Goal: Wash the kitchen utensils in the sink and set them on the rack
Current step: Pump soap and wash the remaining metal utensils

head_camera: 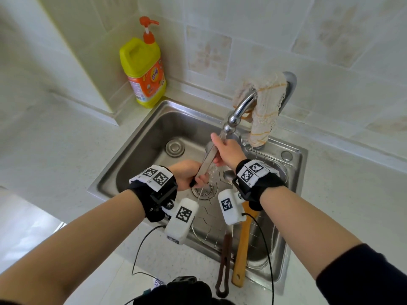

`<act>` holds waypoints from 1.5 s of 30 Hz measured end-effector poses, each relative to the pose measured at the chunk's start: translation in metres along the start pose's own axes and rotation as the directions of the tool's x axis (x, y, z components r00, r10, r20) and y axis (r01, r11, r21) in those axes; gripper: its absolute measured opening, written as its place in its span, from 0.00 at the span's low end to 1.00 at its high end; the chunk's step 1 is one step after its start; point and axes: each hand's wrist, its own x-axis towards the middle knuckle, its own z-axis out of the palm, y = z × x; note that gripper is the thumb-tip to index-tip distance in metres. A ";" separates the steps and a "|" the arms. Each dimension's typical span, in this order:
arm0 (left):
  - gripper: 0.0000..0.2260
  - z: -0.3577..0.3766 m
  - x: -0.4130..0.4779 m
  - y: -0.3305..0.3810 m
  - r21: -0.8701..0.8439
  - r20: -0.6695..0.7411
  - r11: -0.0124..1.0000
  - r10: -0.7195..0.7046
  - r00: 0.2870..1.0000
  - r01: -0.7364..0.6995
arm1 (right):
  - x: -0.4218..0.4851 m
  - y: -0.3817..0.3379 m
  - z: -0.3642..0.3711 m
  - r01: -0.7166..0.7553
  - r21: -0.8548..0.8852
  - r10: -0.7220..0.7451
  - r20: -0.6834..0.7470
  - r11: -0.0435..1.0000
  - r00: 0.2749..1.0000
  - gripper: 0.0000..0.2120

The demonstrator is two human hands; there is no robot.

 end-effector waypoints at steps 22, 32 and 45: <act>0.14 0.008 -0.007 0.000 0.244 -0.116 0.959 -0.117 0.986 0.143 | 0.002 0.020 -0.008 -0.140 0.167 0.162 -0.128 0.976 0.978 0.19; 0.13 0.023 -0.002 0.015 0.719 -0.113 0.685 0.283 0.952 -0.118 | -0.001 0.021 0.001 -0.151 0.219 0.156 -0.007 0.964 0.988 0.14; 0.15 0.034 0.029 0.037 0.982 0.031 0.167 0.322 0.946 -0.089 | -0.002 0.019 -0.037 -0.143 -0.540 -0.032 -0.302 0.829 0.953 0.15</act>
